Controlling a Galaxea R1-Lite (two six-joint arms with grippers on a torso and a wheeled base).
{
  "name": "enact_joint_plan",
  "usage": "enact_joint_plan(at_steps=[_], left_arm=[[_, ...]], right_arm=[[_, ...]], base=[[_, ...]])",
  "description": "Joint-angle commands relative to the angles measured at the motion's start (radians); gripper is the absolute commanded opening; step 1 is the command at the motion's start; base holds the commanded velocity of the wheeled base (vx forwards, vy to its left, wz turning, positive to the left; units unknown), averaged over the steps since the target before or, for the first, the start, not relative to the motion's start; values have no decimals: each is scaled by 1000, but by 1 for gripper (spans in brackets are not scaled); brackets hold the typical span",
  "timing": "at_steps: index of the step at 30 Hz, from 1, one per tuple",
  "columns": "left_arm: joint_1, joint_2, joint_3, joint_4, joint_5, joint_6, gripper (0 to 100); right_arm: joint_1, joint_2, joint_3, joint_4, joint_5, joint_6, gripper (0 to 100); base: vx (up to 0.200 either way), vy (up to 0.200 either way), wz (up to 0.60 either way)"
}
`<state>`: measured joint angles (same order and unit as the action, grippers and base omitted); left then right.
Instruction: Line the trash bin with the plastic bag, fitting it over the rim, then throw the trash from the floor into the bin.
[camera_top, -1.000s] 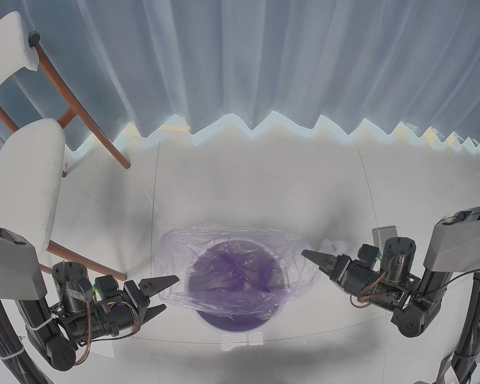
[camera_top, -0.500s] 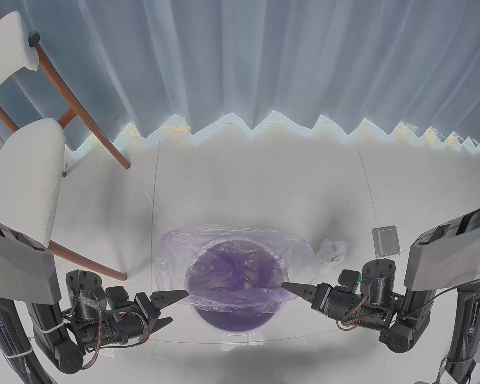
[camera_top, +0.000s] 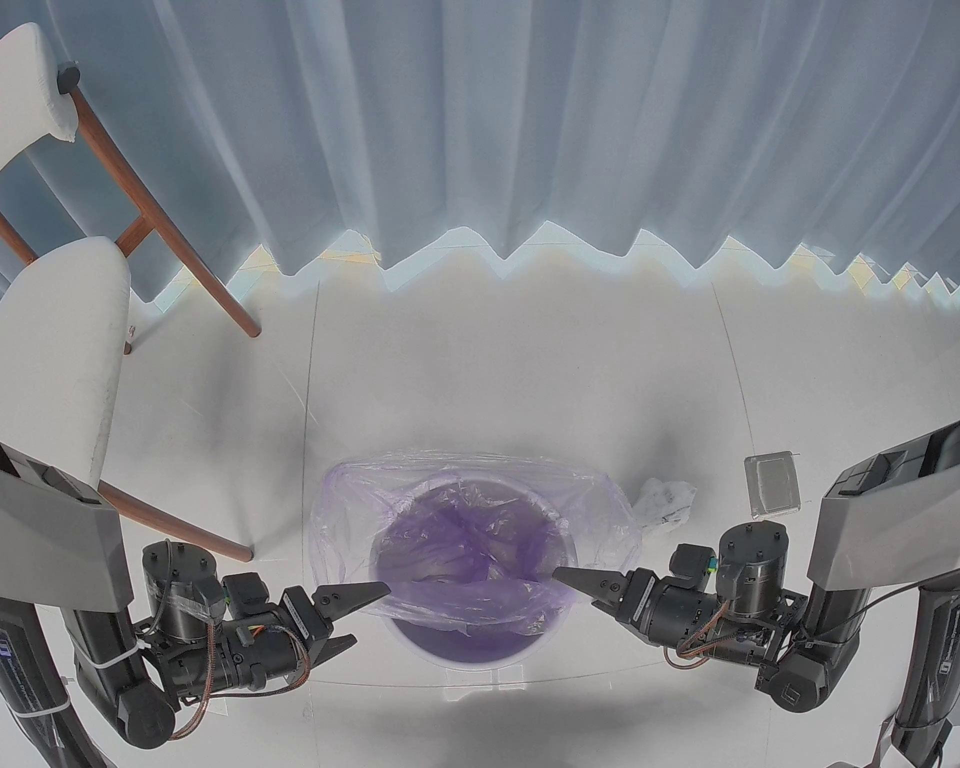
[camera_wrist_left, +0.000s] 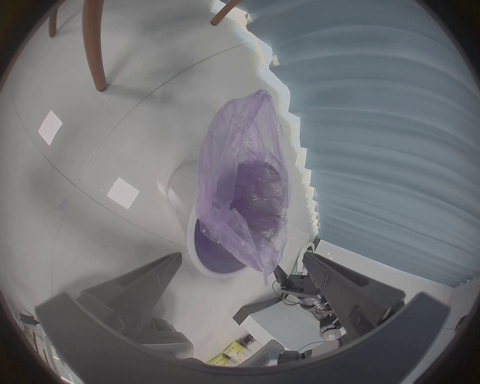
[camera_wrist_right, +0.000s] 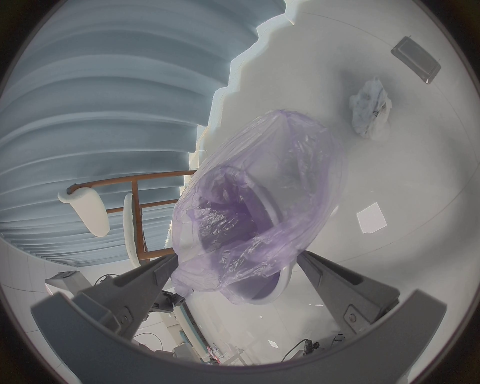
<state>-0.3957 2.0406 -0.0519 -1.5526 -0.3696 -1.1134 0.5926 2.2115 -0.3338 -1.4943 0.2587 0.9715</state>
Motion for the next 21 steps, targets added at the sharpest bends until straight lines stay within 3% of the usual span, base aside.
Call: enact_joint_plan(at_steps=[1,8,13,14,21], left_arm=[[3,-4,1,-1,1,0,100],[0,4,-11,-1,0,0,100],[9,6,-31,-1,1,0,100],[8,6,-31,-1,1,0,0],[8,18,-51,-1,17,0,0]], right_arm=[[24,-4,10,-4,1,1,100],[93,-6,53,-14,1,7,100],[92,-3,50,-14,1,7,100],[92,2,49,-14,1,9,100],[85,48,32,-37,-1,9,100]], base=[[0,0,0],[0,0,0],[0,0,0],[0,0,0],[0,0,0]])
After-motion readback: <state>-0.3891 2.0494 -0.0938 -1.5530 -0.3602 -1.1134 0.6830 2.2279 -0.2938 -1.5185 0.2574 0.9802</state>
